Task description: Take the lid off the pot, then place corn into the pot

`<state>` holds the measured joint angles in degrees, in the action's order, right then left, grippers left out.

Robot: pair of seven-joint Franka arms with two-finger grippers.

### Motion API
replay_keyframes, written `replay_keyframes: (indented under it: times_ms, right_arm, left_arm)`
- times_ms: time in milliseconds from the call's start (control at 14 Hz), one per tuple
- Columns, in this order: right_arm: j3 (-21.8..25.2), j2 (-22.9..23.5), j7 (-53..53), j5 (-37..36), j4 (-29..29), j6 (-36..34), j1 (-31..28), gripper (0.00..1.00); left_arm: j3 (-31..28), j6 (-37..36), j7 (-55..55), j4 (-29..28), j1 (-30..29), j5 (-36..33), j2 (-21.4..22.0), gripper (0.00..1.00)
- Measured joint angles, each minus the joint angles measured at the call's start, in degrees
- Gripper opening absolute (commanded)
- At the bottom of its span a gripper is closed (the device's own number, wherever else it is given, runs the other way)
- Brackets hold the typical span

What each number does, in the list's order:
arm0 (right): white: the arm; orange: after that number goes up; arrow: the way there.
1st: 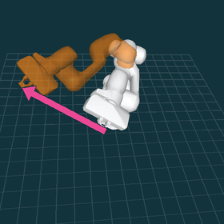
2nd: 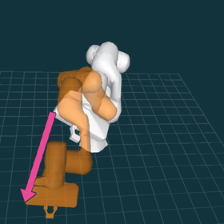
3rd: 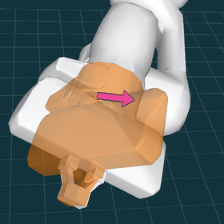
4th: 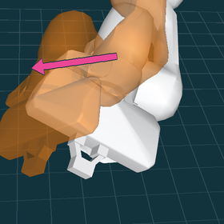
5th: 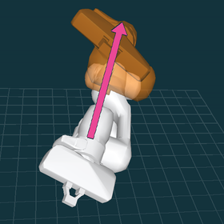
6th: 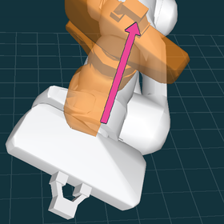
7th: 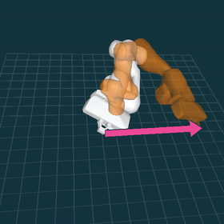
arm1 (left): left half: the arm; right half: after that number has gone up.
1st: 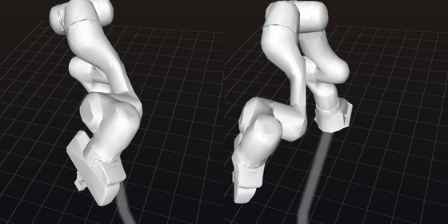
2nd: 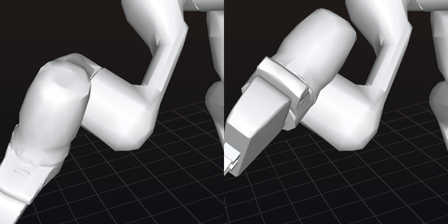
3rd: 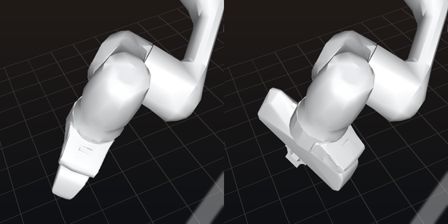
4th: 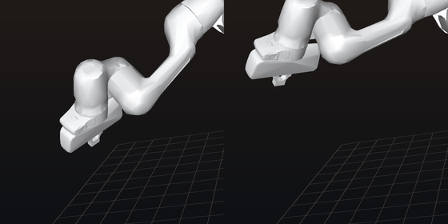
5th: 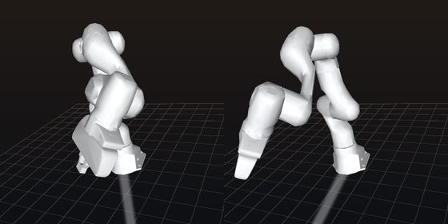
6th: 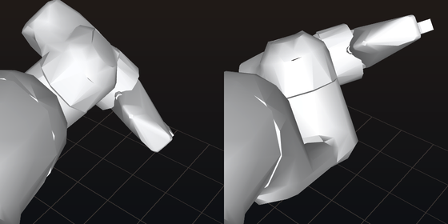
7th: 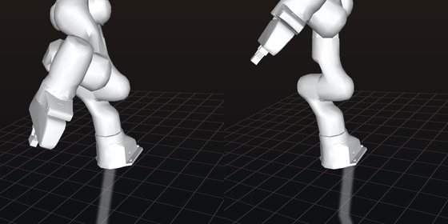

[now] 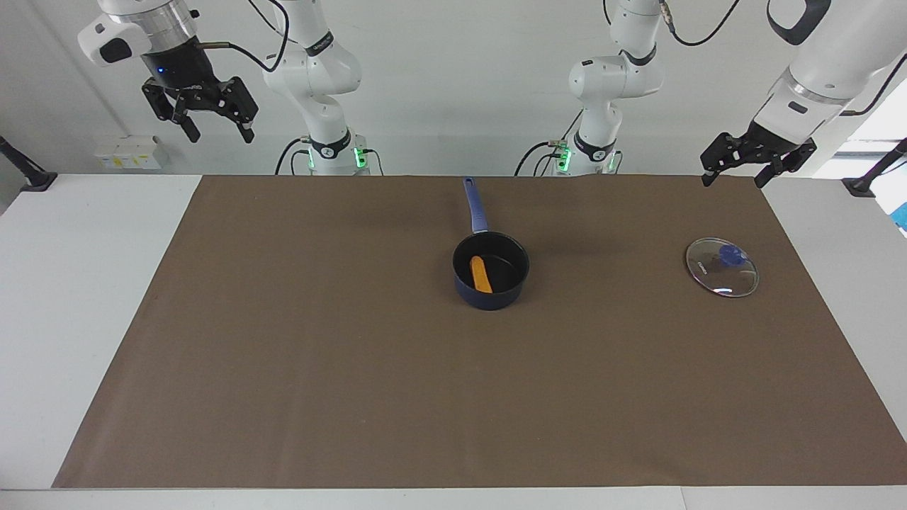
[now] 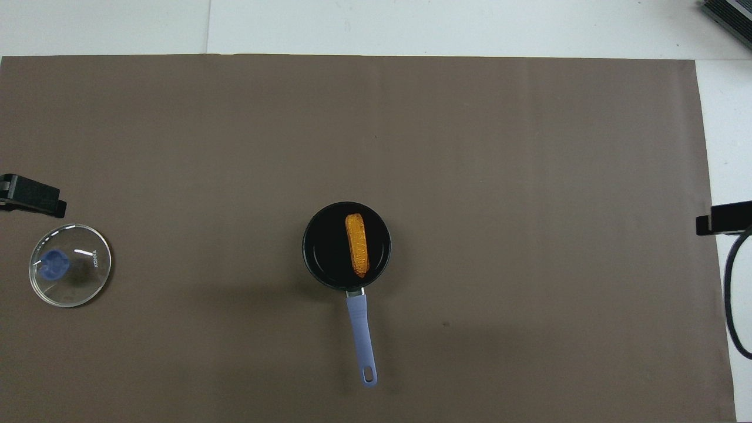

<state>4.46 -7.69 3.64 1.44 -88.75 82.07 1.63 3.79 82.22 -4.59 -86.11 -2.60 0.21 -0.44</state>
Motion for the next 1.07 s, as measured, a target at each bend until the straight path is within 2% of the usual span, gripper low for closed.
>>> replay_keyframes:
  times_ms: [1071]
  right_arm:
    - [-0.7,0.0,-1.0,-3.3,-0.7,0.3,0.3,1.0]
  left_arm:
    - [1.6,-0.1,1.0,0.1,0.1,0.0,0.5,1.0]
